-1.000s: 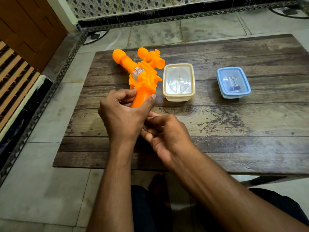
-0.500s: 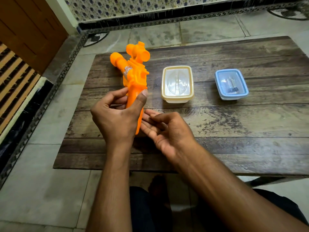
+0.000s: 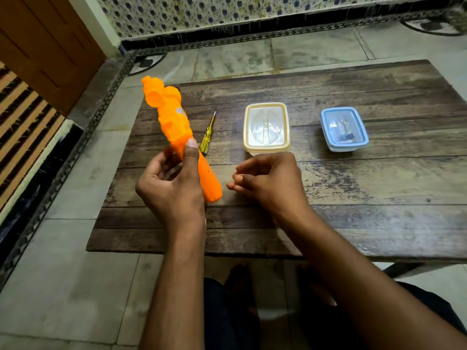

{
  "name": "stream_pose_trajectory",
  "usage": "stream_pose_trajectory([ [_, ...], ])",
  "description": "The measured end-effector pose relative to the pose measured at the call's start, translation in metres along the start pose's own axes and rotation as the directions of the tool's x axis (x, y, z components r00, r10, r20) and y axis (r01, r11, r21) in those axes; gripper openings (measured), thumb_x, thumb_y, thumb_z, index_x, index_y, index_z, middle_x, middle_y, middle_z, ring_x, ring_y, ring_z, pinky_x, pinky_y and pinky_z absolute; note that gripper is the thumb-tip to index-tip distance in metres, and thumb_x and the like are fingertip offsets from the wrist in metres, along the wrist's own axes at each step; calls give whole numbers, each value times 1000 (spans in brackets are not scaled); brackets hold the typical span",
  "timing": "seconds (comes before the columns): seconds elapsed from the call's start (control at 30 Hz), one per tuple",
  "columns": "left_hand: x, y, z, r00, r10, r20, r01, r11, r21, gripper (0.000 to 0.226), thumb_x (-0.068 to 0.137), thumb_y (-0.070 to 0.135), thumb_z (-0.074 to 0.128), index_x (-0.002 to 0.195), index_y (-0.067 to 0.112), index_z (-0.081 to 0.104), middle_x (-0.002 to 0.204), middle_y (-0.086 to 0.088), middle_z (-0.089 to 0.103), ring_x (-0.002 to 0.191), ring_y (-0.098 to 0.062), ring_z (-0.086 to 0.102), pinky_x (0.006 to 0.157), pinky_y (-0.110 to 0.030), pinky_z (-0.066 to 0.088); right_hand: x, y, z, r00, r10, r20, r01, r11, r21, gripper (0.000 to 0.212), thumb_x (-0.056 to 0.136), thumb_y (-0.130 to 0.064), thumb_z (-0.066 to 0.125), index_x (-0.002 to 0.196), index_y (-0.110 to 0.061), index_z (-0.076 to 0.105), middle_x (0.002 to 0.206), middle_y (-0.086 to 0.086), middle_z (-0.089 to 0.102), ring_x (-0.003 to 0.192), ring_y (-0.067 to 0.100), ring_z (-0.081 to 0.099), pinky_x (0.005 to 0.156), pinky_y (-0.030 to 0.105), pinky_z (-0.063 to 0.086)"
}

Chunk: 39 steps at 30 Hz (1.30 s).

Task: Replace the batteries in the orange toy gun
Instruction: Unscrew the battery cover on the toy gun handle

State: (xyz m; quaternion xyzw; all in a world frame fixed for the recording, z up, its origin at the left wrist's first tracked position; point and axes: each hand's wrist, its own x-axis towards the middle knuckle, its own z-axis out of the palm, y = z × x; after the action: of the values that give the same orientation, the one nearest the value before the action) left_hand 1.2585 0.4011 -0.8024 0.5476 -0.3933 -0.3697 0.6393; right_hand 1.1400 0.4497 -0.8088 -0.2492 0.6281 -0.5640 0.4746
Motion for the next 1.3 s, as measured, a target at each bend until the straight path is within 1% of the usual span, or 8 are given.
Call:
stream_pose_trajectory([
  [0.1, -3, -3, -6, 999, -17, -35, 18, 1000, 15, 22, 78, 15, 85, 96, 9, 74, 83, 2, 76, 68, -4, 70, 64, -27, 58, 0, -2, -10, 984, -179, 13, 170, 906, -389, 18, 90, 14, 64, 81, 1, 73, 70, 10, 66, 62, 18, 76, 61, 36, 66],
  [0.2, -3, -9, -12, 996, -80, -37, 81, 996, 42, 13, 76, 5, 78, 76, 15, 70, 62, 16, 67, 57, -3, 56, 58, -24, 49, 0, -1, -15, 979, -175, 100, 201, 794, -574, 20, 88, 10, 68, 78, -6, 71, 66, 4, 67, 62, 12, 75, 61, 40, 66],
  [0.33, 3, -14, -21, 969, -240, -51, 239, 971, -29, 21, 76, 1, 77, 67, 17, 67, 58, 15, 65, 57, -4, 57, 66, -32, 50, 4, 2, -15, 980, -141, 142, 199, 625, -755, 24, 71, -17, 92, 75, -19, 69, 71, -1, 73, 68, 17, 73, 69, 43, 64],
  [0.53, 2, -10, -18, 918, -397, 2, 395, 912, -108, 37, 80, -2, 73, 52, 23, 72, 55, 13, 63, 53, -4, 58, 71, -38, 48, 5, -6, -10, 983, -119, 139, 182, 543, -820, 40, 58, -34, 99, 71, -18, 64, 75, 0, 69, 79, 21, 69, 70, 44, 63],
  [0.8, 2, -4, -18, 890, -455, 2, 451, 881, -144, 26, 82, -9, 69, 71, 15, 63, 58, 12, 69, 57, -3, 67, 71, -35, 56, 7, -8, -14, 981, -136, 136, 189, 543, -819, 41, 54, -36, 100, 66, -15, 67, 66, 0, 66, 73, 17, 67, 66, 34, 59],
  [1.07, 3, 0, -17, 861, -508, -7, 501, 853, -148, 26, 82, -10, 68, 77, 14, 60, 78, -2, 70, 79, -17, 69, 72, -39, 58, 16, -2, -24, 977, -175, 118, 201, 601, -773, 29, 79, -40, 86, 72, -16, 70, 71, 6, 69, 71, 21, 69, 67, 32, 57],
  [1.2, 6, -1, -16, 840, -543, -14, 534, 830, -164, 28, 82, -8, 71, 80, 17, 57, 87, -4, 69, 86, -19, 69, 68, -37, 56, 14, -4, -25, 963, -243, 115, 239, 577, -781, 22, 85, -38, 81, 83, -17, 75, 71, 3, 64, 76, 23, 65, 63, 27, 42],
  [1.3, 10, -4, -17, 818, -575, -15, 565, 807, -172, 30, 81, -7, 74, 84, 18, 57, 93, -5, 71, 89, -18, 70, 64, -36, 55, 8, -8, -22, 913, -357, 195, 374, 550, -746, 20, 88, -35, 78, 82, -16, 76, 68, 0, 67, 71, 18, 65, 64, 33, 51],
])
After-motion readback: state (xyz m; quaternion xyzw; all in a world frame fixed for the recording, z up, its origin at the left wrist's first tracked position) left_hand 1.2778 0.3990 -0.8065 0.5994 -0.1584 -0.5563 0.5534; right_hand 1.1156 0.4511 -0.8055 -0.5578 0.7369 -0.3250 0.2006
